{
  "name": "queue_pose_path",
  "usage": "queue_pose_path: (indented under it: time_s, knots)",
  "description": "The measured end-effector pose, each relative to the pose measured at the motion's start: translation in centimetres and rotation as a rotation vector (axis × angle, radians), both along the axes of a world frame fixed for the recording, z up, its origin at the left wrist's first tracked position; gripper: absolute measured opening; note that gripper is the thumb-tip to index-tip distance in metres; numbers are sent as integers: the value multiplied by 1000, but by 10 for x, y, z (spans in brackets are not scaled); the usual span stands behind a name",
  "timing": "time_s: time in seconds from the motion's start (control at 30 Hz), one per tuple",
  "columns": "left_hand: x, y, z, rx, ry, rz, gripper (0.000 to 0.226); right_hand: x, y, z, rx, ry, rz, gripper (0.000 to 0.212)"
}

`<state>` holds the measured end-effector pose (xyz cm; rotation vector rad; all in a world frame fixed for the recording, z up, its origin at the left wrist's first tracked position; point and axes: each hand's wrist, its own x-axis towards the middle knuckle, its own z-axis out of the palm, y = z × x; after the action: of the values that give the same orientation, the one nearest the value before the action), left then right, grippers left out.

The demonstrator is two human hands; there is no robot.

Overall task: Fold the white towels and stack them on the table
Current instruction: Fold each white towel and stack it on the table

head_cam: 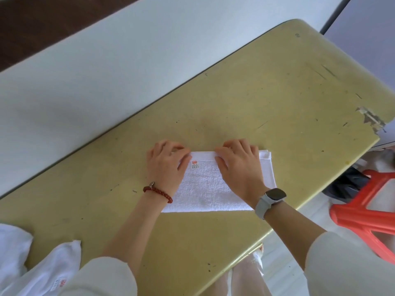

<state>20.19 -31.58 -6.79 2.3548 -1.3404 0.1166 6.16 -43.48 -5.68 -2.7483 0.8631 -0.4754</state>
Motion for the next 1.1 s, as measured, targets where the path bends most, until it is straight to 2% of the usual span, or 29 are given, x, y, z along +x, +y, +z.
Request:
queue_pose_path:
  time_s: [0.23,0.37,0.57,0.73,0.87,0.97,1.1]
  knots:
    - [1,1,-4,-114,-85,-57,19,2,3,-8,-45,-59,15,14]
    - [1,-1,-3,-103,-75,-48,19,4,1,-5,-37,-43,14,18]
    - [3,-10,7,38,-14,-8,21,14,-5,-1,20,59,-18,19]
    - [0,-20,20,161,88,72,7,18,-3,4,8,70,-39,13]
    - [-27,-8,24,152,-14,46,31,1,16,9,-102,26,5,29]
    - [-53,8,6,292,-35,-28,40,-14,36,2,-65,202,33,40]
    - [-56,20,-9,472,-21,-1,53,-35,31,-12,6,383,8,49]
